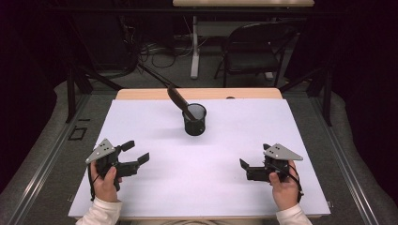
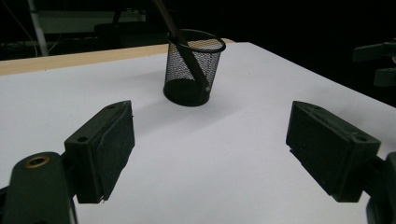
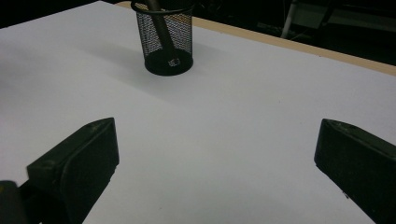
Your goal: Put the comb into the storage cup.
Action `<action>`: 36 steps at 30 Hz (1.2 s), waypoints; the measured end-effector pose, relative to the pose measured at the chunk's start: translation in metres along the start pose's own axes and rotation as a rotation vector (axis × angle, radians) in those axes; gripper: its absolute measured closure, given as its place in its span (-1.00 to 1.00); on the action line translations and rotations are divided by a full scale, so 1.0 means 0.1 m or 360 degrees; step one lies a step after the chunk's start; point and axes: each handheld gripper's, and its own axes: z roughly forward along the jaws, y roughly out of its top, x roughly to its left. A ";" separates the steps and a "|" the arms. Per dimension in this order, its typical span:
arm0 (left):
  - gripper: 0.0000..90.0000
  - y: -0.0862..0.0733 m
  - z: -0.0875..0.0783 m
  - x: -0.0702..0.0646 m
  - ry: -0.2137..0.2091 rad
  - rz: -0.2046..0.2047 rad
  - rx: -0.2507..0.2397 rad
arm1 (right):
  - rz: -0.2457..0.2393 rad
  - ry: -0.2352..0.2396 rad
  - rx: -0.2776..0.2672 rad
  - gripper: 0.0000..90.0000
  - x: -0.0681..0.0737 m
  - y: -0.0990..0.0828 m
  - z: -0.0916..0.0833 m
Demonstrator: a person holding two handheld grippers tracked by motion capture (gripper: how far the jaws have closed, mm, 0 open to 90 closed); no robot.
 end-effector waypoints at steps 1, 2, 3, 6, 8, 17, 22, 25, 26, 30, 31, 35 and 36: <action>-0.65 -0.01 0.00 0.01 0.0004 -0.0007 -0.0003 | 0.0009 -0.0004 -0.0004 -1.00 -0.01 -0.01 0.00; -0.65 -0.02 0.00 0.01 0.0011 -0.0007 0.0004 | 0.0017 -0.0005 -0.0009 -1.00 -0.02 -0.02 0.01; -0.65 -0.03 -0.01 0.03 0.0009 -0.0011 -0.0001 | 0.0018 -0.0012 -0.0005 -1.00 -0.03 -0.03 0.00; -0.65 -0.06 -0.01 0.05 0.0018 -0.0022 0.0003 | 0.0030 -0.0033 -0.0010 -1.00 -0.06 -0.07 0.01; -0.65 -0.08 -0.01 0.07 0.0024 -0.0030 0.0001 | 0.0030 -0.0047 -0.0007 -1.00 -0.09 -0.09 0.02; -0.65 -0.13 -0.01 0.14 0.0037 -0.0060 0.0017 | 0.0151 -0.0047 -0.0003 -1.00 -0.21 -0.18 0.05; -0.65 -0.15 0.00 0.15 0.0041 -0.0070 0.0019 | 0.0167 -0.0066 0.0001 -1.00 -0.25 -0.22 0.06; -0.65 -0.15 0.00 0.15 0.0043 -0.0066 0.0018 | 0.0173 -0.0074 -0.0001 -1.00 -0.26 -0.24 0.08; -0.65 -0.15 0.00 0.15 0.0040 -0.0065 0.0016 | 0.0165 -0.0078 0.0012 -1.00 -0.27 -0.24 0.08; -0.65 -0.16 0.00 0.16 0.0043 -0.0063 0.0024 | 0.0158 -0.0095 0.0039 -1.00 -0.28 -0.27 0.09; -0.65 -0.16 0.00 0.17 0.0046 -0.0065 0.0025 | 0.0156 -0.0098 0.0023 -1.00 -0.29 -0.27 0.11; -0.65 -0.17 0.00 0.18 0.0048 -0.0069 0.0028 | 0.0166 -0.0107 0.0046 -1.00 -0.32 -0.29 0.12; -0.65 -0.17 0.01 0.18 0.0049 -0.0070 0.0026 | 0.0174 -0.0110 0.0047 -1.00 -0.32 -0.30 0.12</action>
